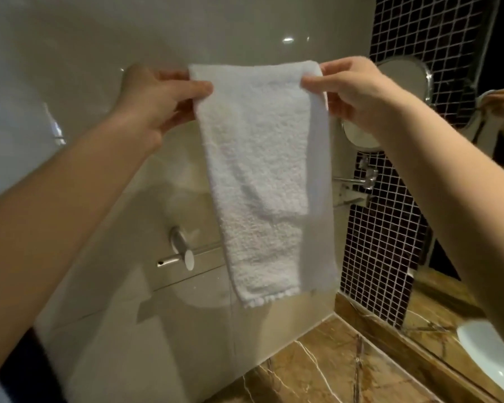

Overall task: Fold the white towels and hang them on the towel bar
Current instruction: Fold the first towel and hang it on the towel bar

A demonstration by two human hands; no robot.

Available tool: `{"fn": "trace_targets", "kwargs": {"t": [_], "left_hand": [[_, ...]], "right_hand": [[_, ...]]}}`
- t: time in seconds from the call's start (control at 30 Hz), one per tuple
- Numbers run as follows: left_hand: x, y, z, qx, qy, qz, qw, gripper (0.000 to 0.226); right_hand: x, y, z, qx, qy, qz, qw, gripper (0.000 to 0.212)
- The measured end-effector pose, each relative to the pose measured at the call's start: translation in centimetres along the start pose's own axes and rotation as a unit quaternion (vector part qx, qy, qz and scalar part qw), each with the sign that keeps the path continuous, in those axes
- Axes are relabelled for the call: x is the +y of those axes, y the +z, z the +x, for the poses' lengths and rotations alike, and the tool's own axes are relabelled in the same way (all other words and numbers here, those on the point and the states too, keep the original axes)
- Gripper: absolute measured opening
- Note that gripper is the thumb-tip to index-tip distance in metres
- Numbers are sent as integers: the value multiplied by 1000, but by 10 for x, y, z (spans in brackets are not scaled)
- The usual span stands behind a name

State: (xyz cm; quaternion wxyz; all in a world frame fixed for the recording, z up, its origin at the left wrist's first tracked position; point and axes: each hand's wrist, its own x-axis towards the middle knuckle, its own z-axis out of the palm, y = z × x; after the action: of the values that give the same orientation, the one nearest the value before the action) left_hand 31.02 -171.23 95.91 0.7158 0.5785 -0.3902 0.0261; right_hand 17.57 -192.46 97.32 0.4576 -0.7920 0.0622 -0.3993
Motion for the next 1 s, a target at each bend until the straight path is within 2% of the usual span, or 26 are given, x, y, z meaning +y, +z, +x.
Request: {"fn": "trace_targets", "kwargs": {"t": [0.13,0.23,0.3,0.47,0.63,0.83,1.0], "left_hand": [[15,-1,21,27,43,27,998,31],[25,-3,37,51,77,32,995,17],[25,-6,43,53,90,50,993,24],[-1,-15,38,54,77,90,991,22],[-40,-23,20,82,29,71,994,14],[-70,-26,0,91,-13,50,995,12],[-80,-25,-9,82,-17,54,995,13]], "right_hand": [[-5,3,31,-19,-35,30,999,18],[-6,6,55,-23,-53,64,996,11],[1,9,69,-36,-46,77,995,19],[32,25,76,-69,5,84,994,39],[68,48,66,-121,38,83,988,13],[99,62,54,-149,54,105,982,6],[113,67,50,-150,69,138,977,10]]}}
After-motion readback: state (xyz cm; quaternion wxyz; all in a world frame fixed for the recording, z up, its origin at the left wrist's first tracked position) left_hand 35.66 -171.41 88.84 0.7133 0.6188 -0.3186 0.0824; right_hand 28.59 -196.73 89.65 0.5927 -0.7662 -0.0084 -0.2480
